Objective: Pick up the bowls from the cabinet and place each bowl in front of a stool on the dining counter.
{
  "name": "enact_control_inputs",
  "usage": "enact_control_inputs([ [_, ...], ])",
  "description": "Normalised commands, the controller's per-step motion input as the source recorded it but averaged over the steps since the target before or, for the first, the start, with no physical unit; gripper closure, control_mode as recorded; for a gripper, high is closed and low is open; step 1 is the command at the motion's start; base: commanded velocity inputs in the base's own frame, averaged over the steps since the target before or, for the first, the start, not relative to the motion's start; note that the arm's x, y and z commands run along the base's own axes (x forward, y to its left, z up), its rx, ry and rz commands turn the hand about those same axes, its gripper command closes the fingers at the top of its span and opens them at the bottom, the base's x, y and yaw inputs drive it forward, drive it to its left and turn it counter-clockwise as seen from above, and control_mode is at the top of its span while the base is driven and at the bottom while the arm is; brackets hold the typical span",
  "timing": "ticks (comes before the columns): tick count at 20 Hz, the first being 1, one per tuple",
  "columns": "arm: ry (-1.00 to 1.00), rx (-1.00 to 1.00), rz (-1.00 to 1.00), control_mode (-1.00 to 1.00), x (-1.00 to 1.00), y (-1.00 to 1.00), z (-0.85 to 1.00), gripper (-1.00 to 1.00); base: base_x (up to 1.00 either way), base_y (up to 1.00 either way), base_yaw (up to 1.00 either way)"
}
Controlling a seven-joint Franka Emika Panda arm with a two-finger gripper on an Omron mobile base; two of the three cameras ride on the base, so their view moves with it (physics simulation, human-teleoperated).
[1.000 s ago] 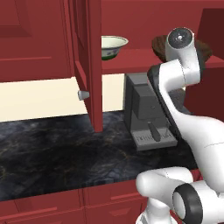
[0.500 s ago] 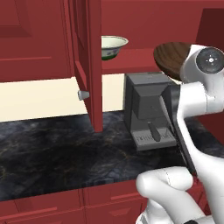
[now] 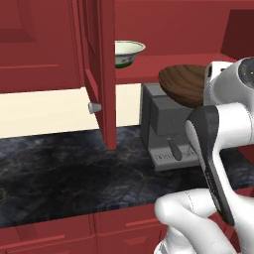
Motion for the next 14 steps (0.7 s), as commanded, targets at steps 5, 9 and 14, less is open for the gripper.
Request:
enact_control_inputs([
  [5,0.04,0.00,0.11,-1.00,-0.20,0.43,-0.35,1.00,0.00,0.00,0.00],
  [9,0.00,0.00,0.02,-1.00,0.00,0.06,-0.43,1.00,0.00,0.00,0.00],
  [14,0.00,0.00,0.00,-1.00,0.00,0.00,-0.03,1.00,0.00,0.00,0.00],
])
